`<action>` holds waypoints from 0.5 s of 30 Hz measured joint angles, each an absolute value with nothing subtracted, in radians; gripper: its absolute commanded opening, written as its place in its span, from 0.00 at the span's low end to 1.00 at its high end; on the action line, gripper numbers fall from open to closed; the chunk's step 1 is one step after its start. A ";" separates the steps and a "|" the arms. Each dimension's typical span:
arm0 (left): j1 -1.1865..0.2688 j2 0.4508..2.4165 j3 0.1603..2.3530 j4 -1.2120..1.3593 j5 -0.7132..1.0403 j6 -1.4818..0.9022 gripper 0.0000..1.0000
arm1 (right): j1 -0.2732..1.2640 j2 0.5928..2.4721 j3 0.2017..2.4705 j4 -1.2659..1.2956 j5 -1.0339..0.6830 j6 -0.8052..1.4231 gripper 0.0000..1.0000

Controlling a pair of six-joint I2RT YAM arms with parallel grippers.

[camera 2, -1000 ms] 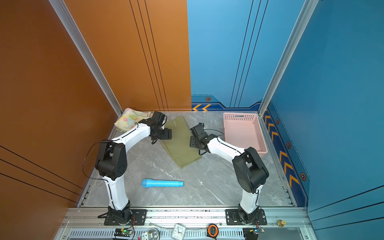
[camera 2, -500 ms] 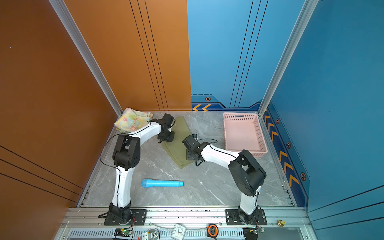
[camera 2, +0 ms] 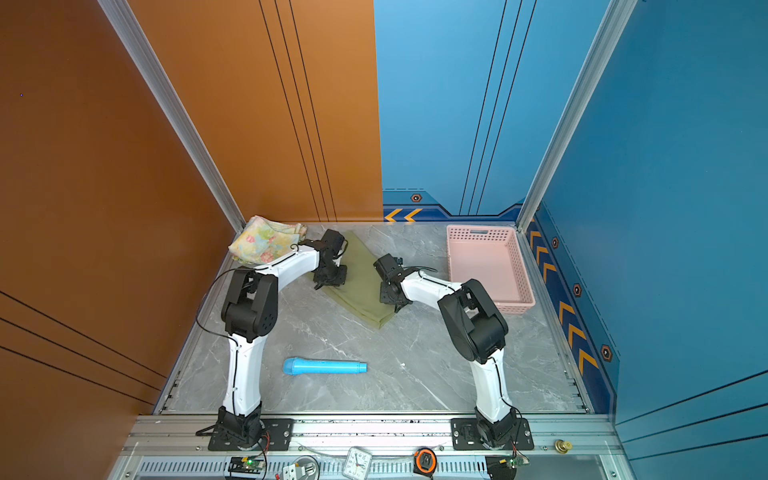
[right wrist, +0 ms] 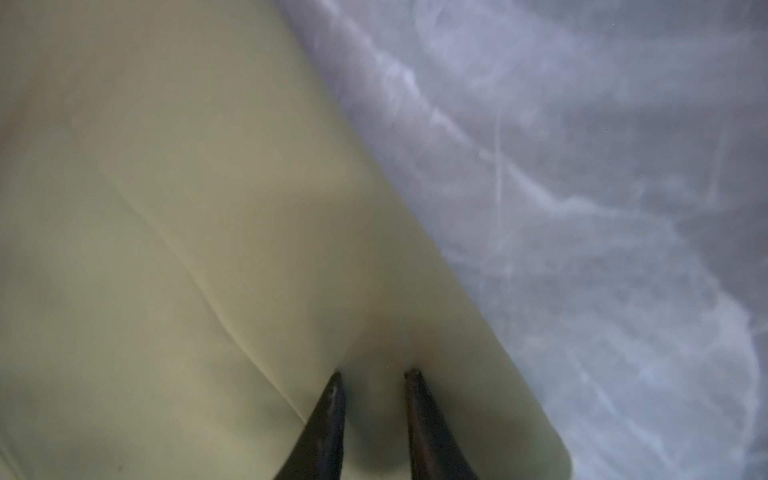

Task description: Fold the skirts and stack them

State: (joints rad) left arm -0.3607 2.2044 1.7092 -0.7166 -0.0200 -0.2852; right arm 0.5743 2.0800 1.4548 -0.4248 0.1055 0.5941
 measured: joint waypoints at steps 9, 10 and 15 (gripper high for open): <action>-0.479 2.089 1.554 -0.664 0.160 -0.408 0.64 | 0.429 2.175 1.691 -0.442 0.074 0.483 0.76; -0.489 2.069 1.534 -0.661 0.185 -0.418 0.67 | 0.424 2.159 1.692 -0.444 0.072 0.470 0.77; -0.442 1.979 1.502 -0.648 0.248 -0.445 0.71 | 0.442 2.008 1.630 -0.461 0.072 0.451 0.76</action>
